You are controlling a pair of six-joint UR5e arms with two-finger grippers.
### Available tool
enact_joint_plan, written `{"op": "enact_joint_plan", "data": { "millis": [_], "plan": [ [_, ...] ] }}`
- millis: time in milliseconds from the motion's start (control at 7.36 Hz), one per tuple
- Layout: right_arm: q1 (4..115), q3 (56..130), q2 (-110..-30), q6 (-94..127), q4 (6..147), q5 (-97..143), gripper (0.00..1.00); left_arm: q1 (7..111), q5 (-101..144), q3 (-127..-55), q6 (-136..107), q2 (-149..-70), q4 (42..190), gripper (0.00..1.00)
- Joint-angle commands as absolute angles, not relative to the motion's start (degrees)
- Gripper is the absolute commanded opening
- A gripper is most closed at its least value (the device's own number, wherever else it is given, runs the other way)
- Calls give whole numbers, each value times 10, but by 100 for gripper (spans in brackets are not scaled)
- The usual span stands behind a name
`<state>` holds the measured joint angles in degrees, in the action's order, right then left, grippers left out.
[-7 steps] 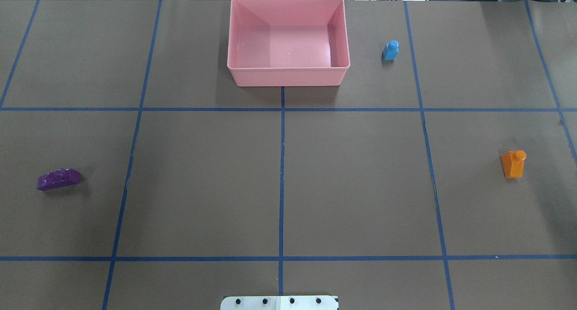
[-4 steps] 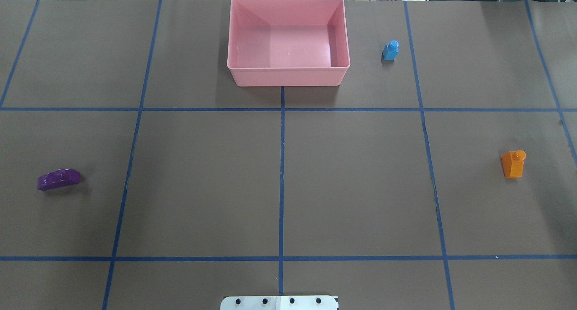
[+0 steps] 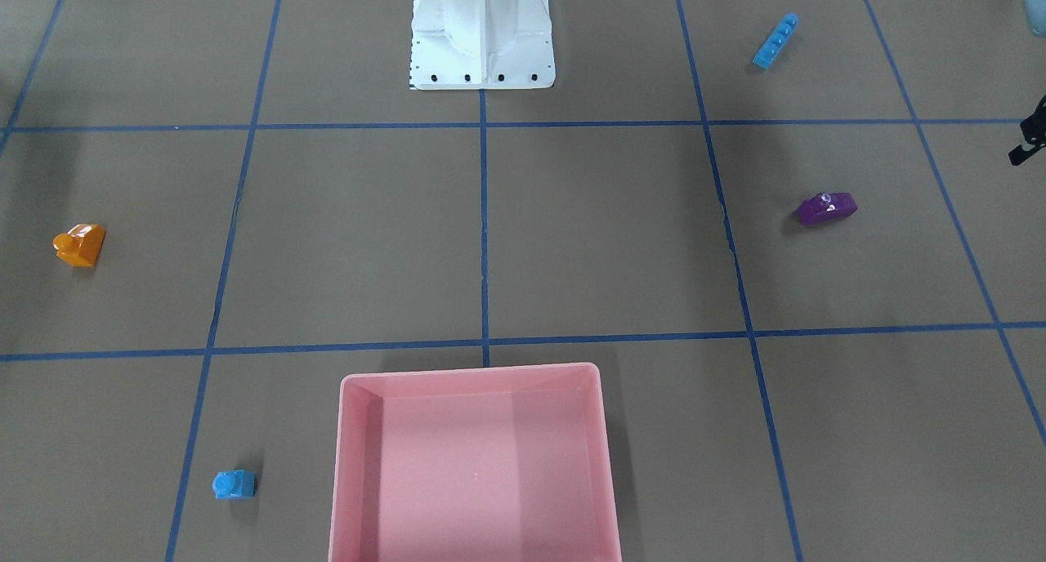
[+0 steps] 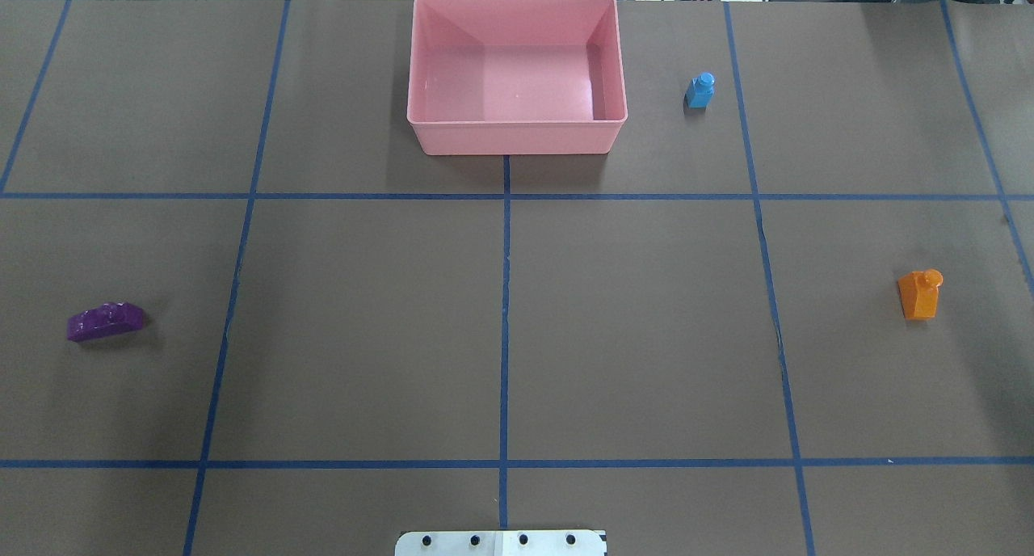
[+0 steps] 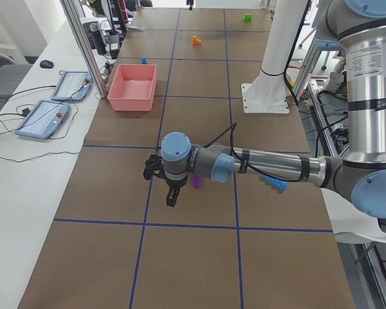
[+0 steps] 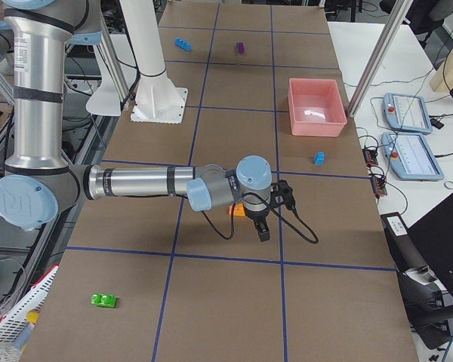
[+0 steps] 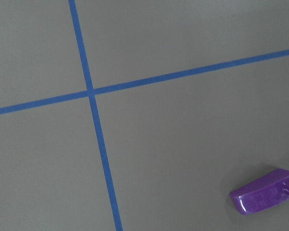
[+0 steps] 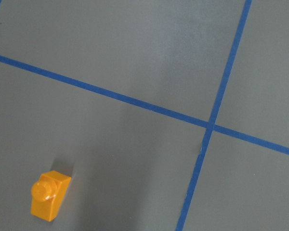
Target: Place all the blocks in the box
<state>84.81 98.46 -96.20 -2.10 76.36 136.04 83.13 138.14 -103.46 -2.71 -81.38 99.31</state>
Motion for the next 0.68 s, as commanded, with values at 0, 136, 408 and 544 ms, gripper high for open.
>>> {"op": "enact_joint_plan", "data": {
  "millis": [0,136,408,544],
  "plan": [
    [847,978,-963,-25,762,1363,100,825,1409,-1038,-36,-798,1012,100],
    [846,977,-965,-25,762,1381,100,777,1424,-1035,-42,-801,1051,100],
    [846,971,-970,-26,752,1402,100,673,1402,-1039,-115,-839,1089,100],
    [846,965,-970,-26,724,1401,100,636,1361,-1040,-113,-836,1132,100]
  ]
}}
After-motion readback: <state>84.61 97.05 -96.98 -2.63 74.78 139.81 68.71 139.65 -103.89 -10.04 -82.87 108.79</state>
